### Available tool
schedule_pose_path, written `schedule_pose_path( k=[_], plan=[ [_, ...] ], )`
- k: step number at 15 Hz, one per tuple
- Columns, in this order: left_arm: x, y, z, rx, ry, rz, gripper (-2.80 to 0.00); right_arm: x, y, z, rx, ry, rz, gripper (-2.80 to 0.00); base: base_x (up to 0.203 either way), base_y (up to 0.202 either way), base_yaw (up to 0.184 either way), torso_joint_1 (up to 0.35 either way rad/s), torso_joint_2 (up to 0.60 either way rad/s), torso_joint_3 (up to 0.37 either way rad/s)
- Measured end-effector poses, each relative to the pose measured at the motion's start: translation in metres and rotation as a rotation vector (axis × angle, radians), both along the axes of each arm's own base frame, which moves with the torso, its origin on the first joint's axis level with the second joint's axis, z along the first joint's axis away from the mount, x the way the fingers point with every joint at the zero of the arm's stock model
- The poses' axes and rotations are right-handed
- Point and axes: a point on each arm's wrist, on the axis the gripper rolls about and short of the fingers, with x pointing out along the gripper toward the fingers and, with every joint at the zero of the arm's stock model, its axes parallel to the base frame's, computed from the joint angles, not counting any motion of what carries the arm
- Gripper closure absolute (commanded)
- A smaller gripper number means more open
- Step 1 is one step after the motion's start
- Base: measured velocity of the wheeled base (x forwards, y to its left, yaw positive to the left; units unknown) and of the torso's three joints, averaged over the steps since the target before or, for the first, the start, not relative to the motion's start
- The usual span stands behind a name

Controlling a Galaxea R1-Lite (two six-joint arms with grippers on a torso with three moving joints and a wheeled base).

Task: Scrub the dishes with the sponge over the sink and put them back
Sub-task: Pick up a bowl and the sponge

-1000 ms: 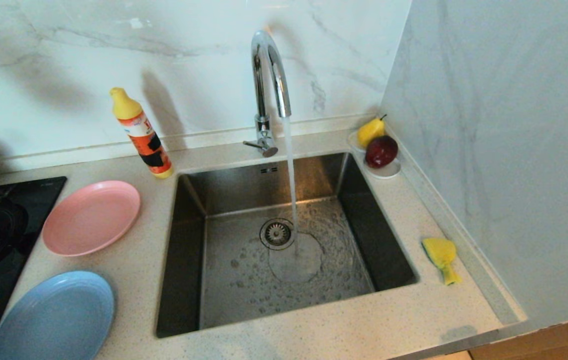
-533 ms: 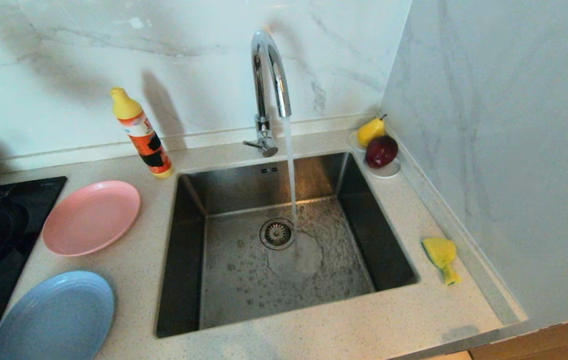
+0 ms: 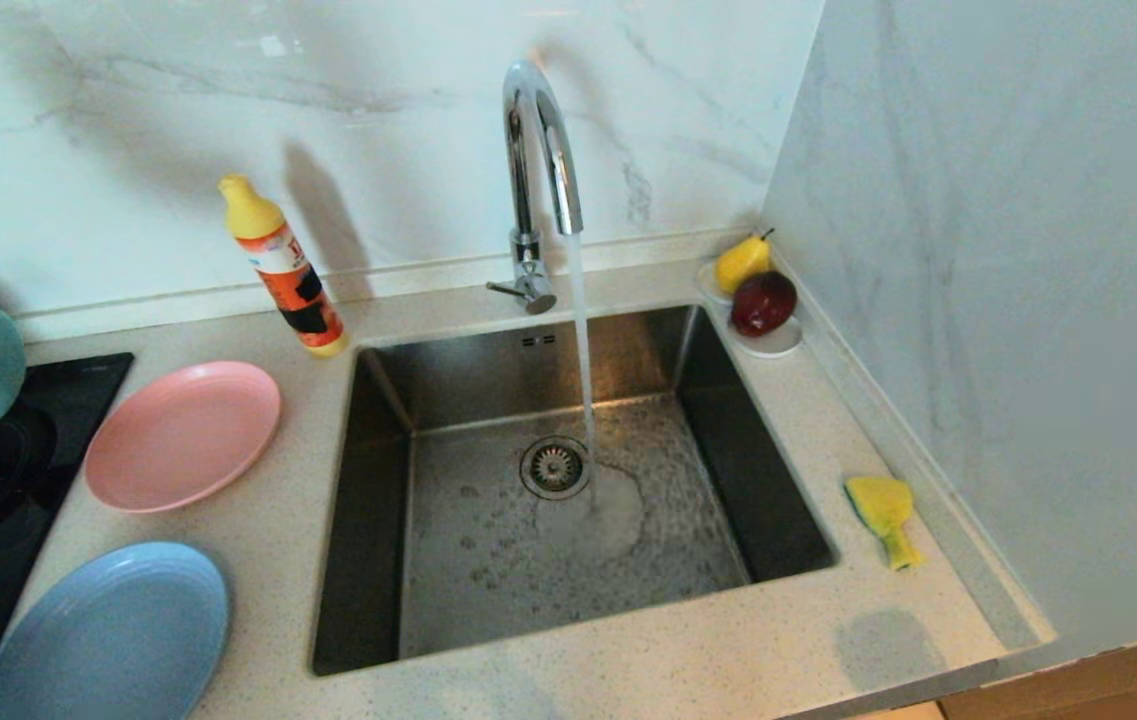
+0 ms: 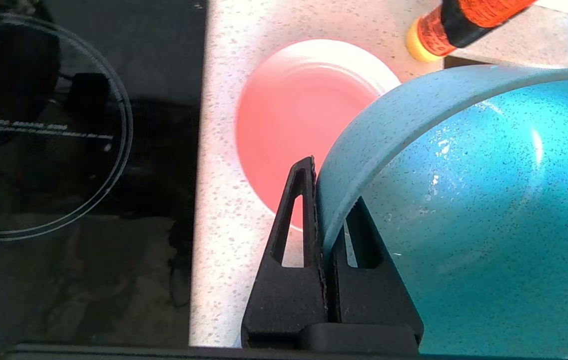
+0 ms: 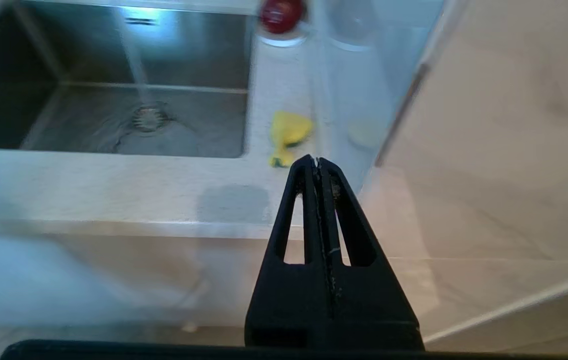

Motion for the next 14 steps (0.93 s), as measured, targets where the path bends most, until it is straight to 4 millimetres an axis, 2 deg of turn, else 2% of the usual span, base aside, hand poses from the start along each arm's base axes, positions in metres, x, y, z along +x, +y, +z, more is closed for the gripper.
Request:
schedule_pose_path(
  k=[7, 11, 14],
  plan=[
    [0.003, -0.007, -0.008, -0.017, 0.018, -0.021, 0.0, -0.032, 0.006, 0.037, 0.007, 0.085, 0.29, 0.0, 0.0, 0.0, 0.0, 0.0, 0.0, 0.0],
    [0.004, -0.01, -0.009, -0.02, 0.022, -0.031, 0.0, -0.033, 0.01, 0.067, 0.026, 0.109, 0.42, 0.0, 0.0, 0.0, 0.0, 0.0, 0.0, 0.0],
    [0.005, -0.013, -0.019, 0.013, 0.044, -0.062, 0.0, -0.025, 0.015, 0.089, 0.024, 0.126, 0.449, 0.0, 0.0, 0.0, 0.0, 0.0, 0.0, 0.0]
  ],
)
